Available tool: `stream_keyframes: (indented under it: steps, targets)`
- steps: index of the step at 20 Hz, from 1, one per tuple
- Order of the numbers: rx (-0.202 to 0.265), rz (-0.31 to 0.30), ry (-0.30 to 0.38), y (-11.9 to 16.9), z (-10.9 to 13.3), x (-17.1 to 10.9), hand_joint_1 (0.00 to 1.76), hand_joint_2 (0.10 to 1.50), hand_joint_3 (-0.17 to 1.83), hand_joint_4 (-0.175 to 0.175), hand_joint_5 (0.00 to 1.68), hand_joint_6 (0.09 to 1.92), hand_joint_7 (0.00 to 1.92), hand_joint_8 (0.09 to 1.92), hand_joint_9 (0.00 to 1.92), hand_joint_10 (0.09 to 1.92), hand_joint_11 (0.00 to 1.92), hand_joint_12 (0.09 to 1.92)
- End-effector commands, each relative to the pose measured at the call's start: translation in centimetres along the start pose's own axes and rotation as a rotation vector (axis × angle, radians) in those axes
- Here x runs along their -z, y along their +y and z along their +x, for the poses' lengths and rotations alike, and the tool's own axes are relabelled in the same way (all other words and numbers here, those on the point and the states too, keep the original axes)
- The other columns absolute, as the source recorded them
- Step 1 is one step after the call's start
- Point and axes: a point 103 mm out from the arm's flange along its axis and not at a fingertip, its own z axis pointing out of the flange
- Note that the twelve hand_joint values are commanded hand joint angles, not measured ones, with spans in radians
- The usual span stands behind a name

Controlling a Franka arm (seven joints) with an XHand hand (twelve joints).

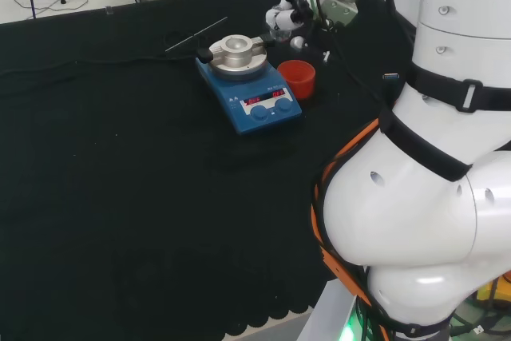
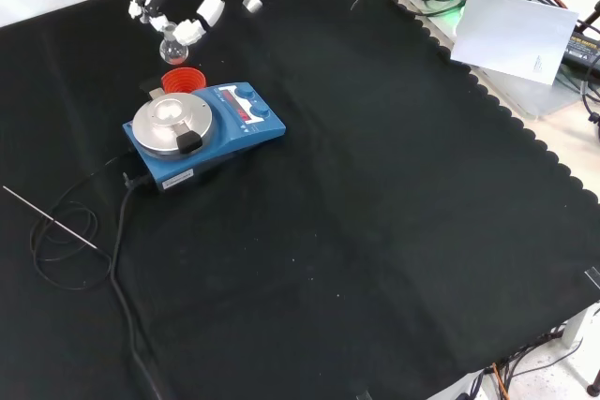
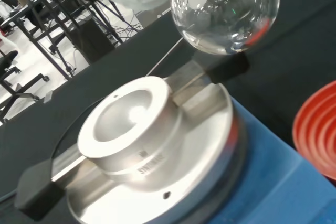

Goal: Place the round-bottom flask on the heater.

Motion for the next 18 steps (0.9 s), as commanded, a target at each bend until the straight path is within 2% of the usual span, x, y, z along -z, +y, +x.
stream_keyframes:
  steps: [1,8,18]
  targets:
    - [0.044,0.046,0.002,1.3,3.2,-1.4,1.05,0.80,0.80,-0.002,0.91,1.36,0.36,0.72,0.52,0.74,0.13,1.36]
    - [0.079,0.093,-0.014,3.1,5.4,-3.1,1.05,0.79,0.81,-0.006,0.91,1.35,0.36,0.72,0.52,0.74,0.14,1.36]
    - [0.094,0.131,-0.027,3.5,6.4,-4.7,1.05,0.78,0.82,-0.006,0.92,1.35,0.36,0.72,0.52,0.74,0.13,1.36]
